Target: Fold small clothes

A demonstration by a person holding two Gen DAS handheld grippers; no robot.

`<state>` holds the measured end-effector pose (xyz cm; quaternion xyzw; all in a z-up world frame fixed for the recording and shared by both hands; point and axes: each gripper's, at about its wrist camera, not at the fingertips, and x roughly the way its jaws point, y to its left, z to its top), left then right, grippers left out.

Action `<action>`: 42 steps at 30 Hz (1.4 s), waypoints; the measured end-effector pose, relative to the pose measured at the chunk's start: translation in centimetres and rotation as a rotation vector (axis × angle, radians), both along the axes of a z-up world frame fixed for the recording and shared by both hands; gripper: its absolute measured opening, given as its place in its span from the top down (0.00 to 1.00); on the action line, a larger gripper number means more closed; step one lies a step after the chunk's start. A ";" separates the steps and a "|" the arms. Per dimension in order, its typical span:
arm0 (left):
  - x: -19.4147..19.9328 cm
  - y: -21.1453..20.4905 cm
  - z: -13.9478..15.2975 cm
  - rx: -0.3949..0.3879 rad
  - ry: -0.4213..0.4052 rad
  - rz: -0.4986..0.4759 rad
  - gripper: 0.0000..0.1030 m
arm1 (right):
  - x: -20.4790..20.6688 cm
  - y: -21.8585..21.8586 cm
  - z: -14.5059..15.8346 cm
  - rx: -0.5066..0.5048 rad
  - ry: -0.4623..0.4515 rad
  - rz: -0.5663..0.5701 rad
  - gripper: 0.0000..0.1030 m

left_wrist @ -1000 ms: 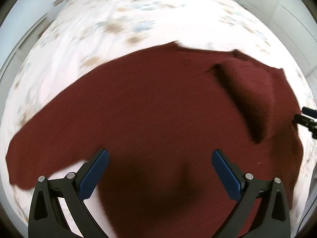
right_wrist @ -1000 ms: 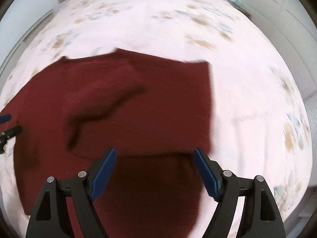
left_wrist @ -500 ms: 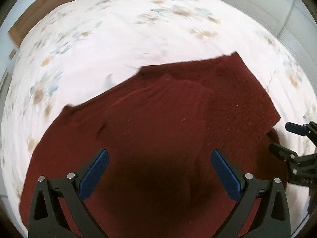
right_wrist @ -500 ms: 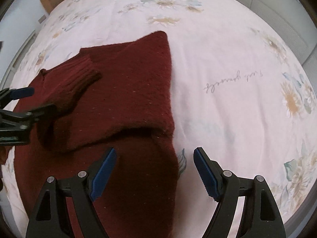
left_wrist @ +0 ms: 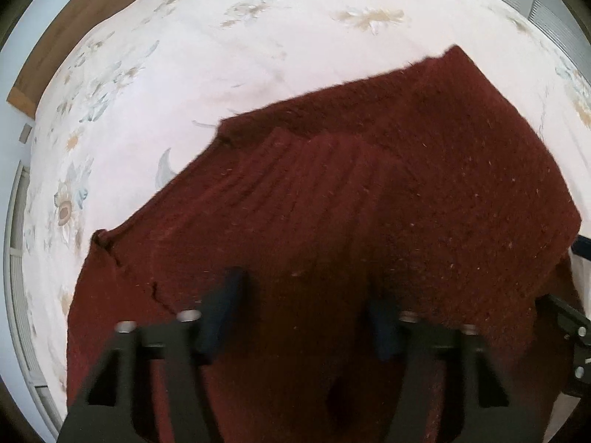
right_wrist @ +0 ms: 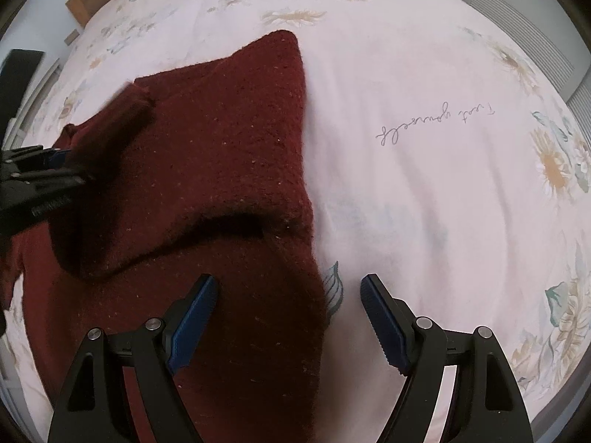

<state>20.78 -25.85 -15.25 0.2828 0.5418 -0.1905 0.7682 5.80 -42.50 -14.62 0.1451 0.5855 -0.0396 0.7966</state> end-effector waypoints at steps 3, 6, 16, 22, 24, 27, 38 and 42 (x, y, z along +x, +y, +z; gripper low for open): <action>0.5 1.0 1.4 -0.015 -0.030 0.020 0.85 | 0.3 0.1 0.1 0.002 -0.005 0.000 0.21; 1.0 3.1 3.5 -0.088 -0.049 0.060 0.85 | 1.2 1.0 0.4 -0.010 -0.007 0.002 0.21; 0.7 14.0 4.3 -0.236 -0.037 0.283 0.83 | 1.5 1.6 0.4 -0.011 0.001 -0.004 0.21; -1.5 18.1 2.5 -0.265 0.052 0.376 0.81 | 1.6 1.9 0.0 -0.015 0.015 0.003 0.21; -1.3 18.6 2.2 -0.276 0.053 0.393 0.74 | 1.7 1.9 0.0 -0.017 0.016 0.005 0.21; -1.3 19.6 2.0 -0.294 0.063 0.430 0.62 | 1.7 1.9 0.1 -0.017 0.016 0.001 0.21; -0.9 23.3 4.0 -0.325 0.104 0.513 0.15 | 1.3 2.0 0.6 -0.020 -0.002 0.009 0.21; 0.3 25.1 5.2 -0.364 0.076 0.540 0.01 | 1.2 2.0 1.1 -0.021 -0.009 0.009 0.21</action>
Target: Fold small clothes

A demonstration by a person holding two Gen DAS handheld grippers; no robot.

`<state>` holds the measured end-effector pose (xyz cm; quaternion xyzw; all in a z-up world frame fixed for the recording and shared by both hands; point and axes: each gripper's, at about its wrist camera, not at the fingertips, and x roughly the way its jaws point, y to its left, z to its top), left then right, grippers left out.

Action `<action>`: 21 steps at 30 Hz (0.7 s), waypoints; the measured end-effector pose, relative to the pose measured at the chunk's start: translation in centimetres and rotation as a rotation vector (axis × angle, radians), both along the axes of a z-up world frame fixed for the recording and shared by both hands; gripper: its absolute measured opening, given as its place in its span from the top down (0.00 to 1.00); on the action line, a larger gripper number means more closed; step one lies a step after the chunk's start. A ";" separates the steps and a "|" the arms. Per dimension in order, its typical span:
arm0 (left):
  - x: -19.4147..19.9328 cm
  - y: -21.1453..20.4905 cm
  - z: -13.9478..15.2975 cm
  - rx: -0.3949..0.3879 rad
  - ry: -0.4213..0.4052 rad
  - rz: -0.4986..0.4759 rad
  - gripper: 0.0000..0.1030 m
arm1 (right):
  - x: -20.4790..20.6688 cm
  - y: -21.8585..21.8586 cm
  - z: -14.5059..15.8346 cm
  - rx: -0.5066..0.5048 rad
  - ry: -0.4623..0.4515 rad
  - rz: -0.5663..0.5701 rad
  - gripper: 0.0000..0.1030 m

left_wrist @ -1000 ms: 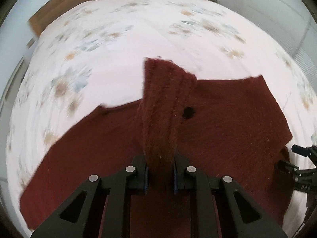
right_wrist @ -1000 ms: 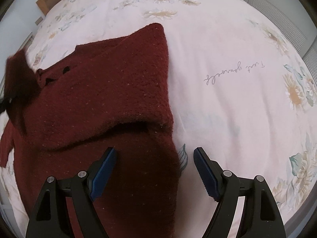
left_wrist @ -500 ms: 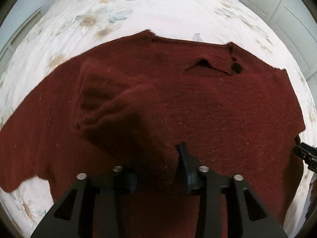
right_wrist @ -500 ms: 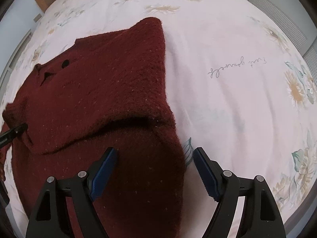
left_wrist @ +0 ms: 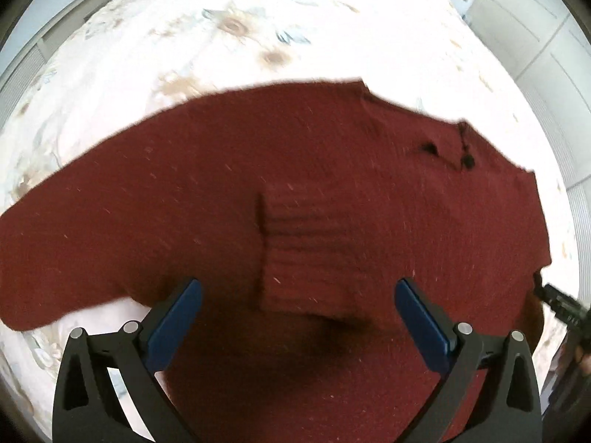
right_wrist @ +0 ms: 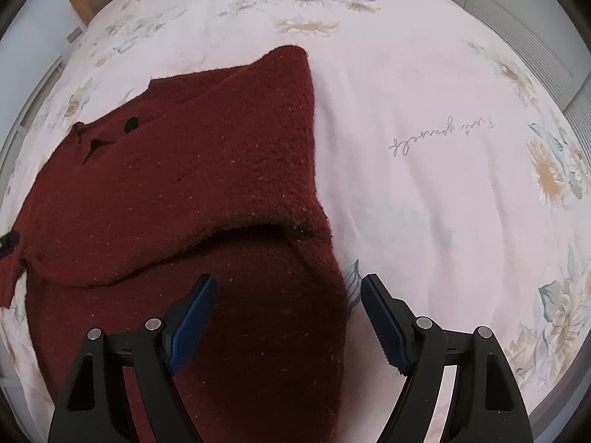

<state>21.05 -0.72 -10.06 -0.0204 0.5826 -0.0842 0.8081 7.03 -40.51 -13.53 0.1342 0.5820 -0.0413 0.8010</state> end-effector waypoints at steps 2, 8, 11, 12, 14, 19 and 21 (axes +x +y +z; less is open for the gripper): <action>0.9 0.3 0.4 0.018 -0.018 0.014 0.01 | 0.0 -0.1 0.1 0.000 -0.002 0.001 0.21; 3.5 1.3 -2.6 -0.052 0.070 0.059 0.01 | -0.2 -0.3 0.1 -0.009 0.008 0.005 0.21; 3.9 0.2 -5.1 -0.050 0.124 0.063 0.01 | -0.4 -0.7 0.1 -0.016 0.014 0.002 0.21; 4.1 -0.5 -5.7 -0.034 0.128 0.060 0.01 | -0.4 -0.8 0.1 -0.020 0.015 -0.001 0.21; 4.0 -1.4 -6.9 0.018 0.131 0.041 0.02 | -0.4 -1.3 0.1 -0.024 0.017 -0.009 0.21; 3.4 -4.6 -6.9 0.046 0.081 -0.051 0.49 | 0.3 -2.3 0.2 -0.024 0.018 -0.024 0.21; 3.4 -5.6 -6.6 0.040 0.060 -0.089 0.82 | 0.8 -2.7 0.7 0.002 0.007 -0.033 0.21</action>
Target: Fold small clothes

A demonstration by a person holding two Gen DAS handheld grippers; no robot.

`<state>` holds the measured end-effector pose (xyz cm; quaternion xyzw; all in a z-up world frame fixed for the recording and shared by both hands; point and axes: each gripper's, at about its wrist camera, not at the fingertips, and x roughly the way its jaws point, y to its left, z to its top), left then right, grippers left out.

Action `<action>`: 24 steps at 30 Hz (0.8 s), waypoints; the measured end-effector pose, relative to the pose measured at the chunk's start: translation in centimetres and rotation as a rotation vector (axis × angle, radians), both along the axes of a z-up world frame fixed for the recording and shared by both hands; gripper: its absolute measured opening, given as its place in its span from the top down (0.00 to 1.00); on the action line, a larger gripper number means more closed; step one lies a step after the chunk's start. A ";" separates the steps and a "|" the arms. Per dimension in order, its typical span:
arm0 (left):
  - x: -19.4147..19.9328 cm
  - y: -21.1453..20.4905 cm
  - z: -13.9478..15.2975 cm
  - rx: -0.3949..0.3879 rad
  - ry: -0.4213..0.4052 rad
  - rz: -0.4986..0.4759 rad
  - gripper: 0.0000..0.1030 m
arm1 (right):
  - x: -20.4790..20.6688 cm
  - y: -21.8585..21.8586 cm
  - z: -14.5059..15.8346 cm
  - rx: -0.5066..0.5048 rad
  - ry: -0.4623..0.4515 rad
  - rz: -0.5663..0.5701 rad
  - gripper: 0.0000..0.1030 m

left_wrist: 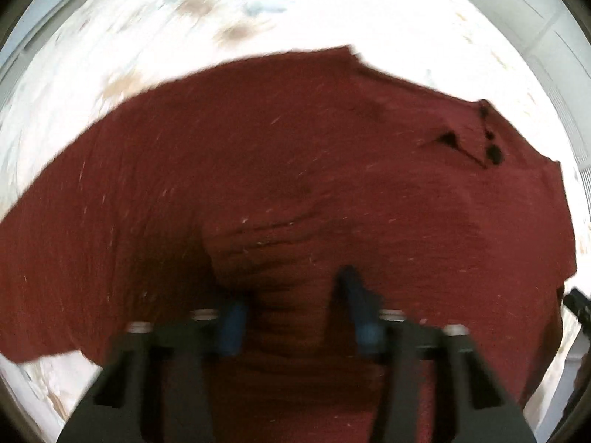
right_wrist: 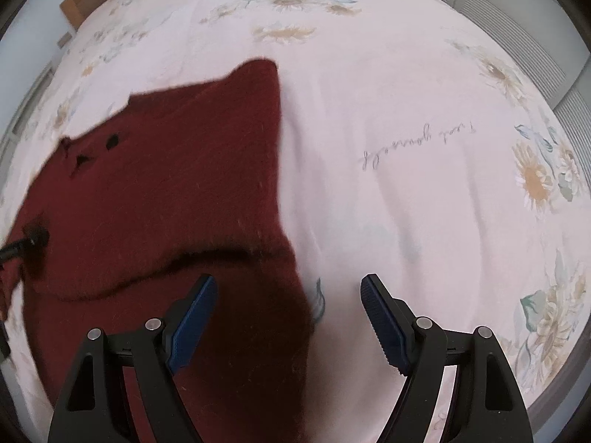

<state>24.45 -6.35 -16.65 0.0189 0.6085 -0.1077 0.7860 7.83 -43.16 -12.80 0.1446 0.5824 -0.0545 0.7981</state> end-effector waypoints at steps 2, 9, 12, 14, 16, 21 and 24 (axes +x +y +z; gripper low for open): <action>0.0 -1.0 0.2 0.000 -0.008 -0.039 0.87 | 0.9 -0.4 0.8 0.046 -0.028 -0.003 0.21; 0.1 -2.6 3.3 0.003 -0.143 -0.061 0.90 | 5.6 -2.3 1.6 0.067 -0.053 -0.001 0.21; 0.4 -3.2 5.4 0.040 -0.229 -0.065 0.90 | 7.6 -2.5 0.4 0.081 -0.025 -0.003 0.21; 0.9 -4.3 5.9 0.063 -0.255 -0.079 0.90 | 8.3 -1.8 -0.8 0.099 0.000 0.031 0.22; 1.3 -5.1 5.3 0.068 -0.254 -0.079 0.90 | 8.8 -1.0 -2.0 0.113 0.020 0.055 0.22; 0.0 -1.9 4.3 0.096 -0.206 -0.068 0.89 | 8.8 0.9 -3.0 0.037 0.016 0.089 0.58; -1.3 1.4 5.3 0.090 -0.177 -0.065 0.89 | 8.5 1.1 -1.9 0.004 -0.004 0.112 0.80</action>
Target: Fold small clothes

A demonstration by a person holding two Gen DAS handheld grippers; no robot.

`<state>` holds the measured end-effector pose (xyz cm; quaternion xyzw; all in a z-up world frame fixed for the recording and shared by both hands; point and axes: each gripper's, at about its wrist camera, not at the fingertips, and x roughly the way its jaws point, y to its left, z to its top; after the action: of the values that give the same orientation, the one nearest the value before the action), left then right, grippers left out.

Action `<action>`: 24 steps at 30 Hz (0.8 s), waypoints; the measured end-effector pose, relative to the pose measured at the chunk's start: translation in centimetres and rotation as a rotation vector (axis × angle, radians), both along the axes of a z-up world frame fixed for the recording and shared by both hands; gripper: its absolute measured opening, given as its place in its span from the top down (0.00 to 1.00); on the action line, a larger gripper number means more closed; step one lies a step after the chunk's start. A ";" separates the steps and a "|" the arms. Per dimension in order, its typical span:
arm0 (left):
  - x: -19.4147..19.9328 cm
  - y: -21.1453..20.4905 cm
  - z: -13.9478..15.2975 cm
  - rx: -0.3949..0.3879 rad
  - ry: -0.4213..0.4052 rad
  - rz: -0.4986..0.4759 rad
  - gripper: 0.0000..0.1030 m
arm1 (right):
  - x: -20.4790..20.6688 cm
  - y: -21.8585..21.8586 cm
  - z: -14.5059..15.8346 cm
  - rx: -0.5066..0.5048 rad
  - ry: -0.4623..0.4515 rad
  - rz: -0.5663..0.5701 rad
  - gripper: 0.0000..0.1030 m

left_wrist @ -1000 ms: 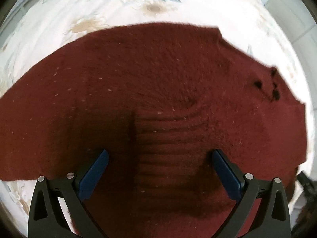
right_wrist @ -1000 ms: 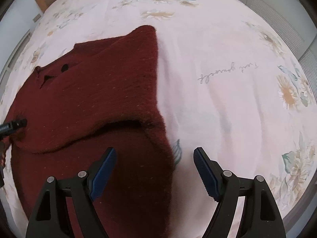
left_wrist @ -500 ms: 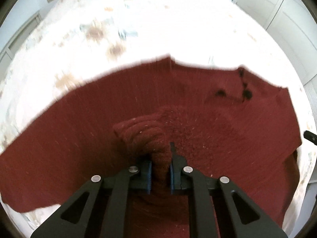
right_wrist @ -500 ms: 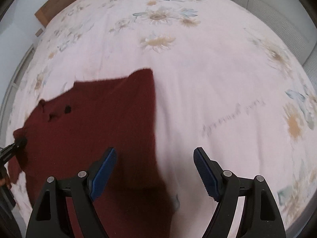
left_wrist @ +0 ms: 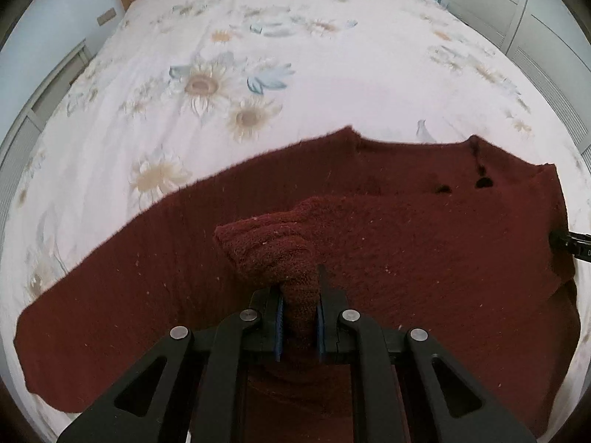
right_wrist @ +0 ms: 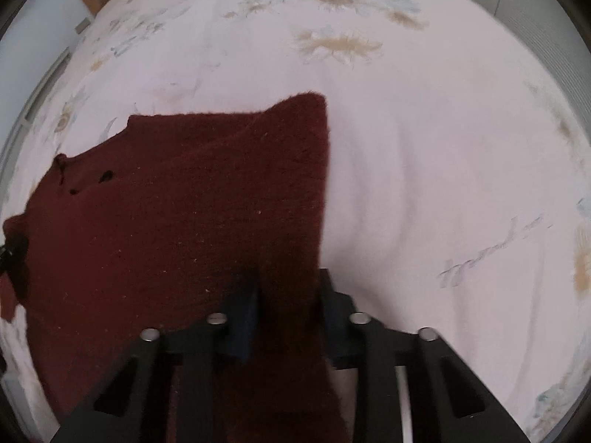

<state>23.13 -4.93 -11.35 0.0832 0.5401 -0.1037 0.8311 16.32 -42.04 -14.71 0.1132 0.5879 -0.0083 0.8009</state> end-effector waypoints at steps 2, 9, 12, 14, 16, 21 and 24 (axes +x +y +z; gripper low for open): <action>-0.9 1.8 1.4 -0.008 0.002 -0.012 0.89 | -0.3 -0.4 1.1 -0.003 -0.031 0.000 0.82; -1.2 2.1 -0.3 0.010 0.004 -0.024 0.88 | -0.8 -1.0 0.1 -0.069 -0.018 -0.011 0.82; -1.3 2.3 -2.1 0.036 0.029 -0.002 0.85 | -0.4 -0.2 -0.5 -0.082 -0.020 -0.021 0.80; -1.5 2.4 -1.9 0.037 0.023 0.008 0.83 | -0.3 0.2 -0.2 -0.092 -0.032 -0.017 0.72; -1.4 2.4 -1.4 0.054 0.015 0.006 0.79 | -0.5 0.7 0.2 -0.115 -0.047 -0.010 0.62; -1.2 2.6 -0.7 0.091 0.038 0.018 0.63 | -1.4 2.1 3.1 -0.159 -0.129 0.012 0.24; -1.5 2.8 0.6 0.064 0.018 0.028 0.34 | -1.9 3.4 5.4 -0.167 -0.183 0.039 0.19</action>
<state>21.67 -2.16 -10.70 0.1013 0.5515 -0.0756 0.8246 14.42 -38.61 -9.32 0.0349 0.5119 -0.0312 0.8578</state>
